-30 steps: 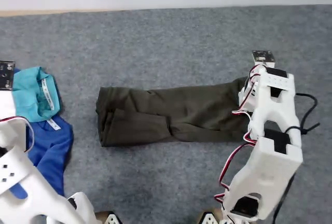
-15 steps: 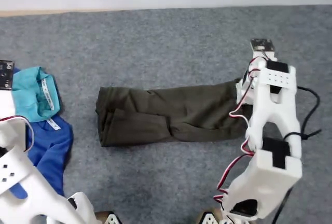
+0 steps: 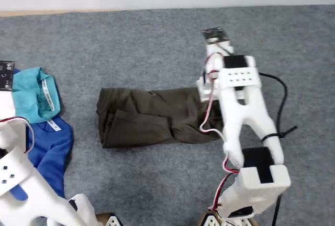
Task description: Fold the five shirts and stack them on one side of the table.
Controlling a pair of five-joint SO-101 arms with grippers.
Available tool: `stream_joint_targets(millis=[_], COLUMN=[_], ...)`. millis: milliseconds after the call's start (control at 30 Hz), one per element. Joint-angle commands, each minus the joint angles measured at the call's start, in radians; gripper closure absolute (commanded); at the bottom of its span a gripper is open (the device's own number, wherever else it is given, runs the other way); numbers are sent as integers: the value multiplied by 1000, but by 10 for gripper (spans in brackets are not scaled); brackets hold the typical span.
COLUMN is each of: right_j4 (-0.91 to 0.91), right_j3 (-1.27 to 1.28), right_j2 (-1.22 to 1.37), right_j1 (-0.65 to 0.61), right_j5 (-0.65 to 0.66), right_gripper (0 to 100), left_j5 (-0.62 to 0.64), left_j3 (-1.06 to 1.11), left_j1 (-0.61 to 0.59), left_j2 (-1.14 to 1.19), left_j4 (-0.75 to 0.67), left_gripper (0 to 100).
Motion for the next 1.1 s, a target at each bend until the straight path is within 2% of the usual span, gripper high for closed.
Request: stream_joint_targets(millis=[0,267,633,900,1067], right_j4=[-1,5,2,16,94], right_j3=[-91,-292,-572,-827,-950], right_j2=[-61,-25,260,484,539], right_j1=[-79,-248,-473,-596,-647], right_j5=[-11,-11,-11,-9,-9], right_gripper=[989,989,989,989,989], left_j5=[-6,-6,-6,-3,-5], left_j3=[-5,-5,-4,30,59], left_j1=[-3,-3,-2,-3,-5], left_j2=[-20,-20,-20,-20,-20], left_j4=[-12,44,43,43,44], left_gripper=[997,997,997,997,997])
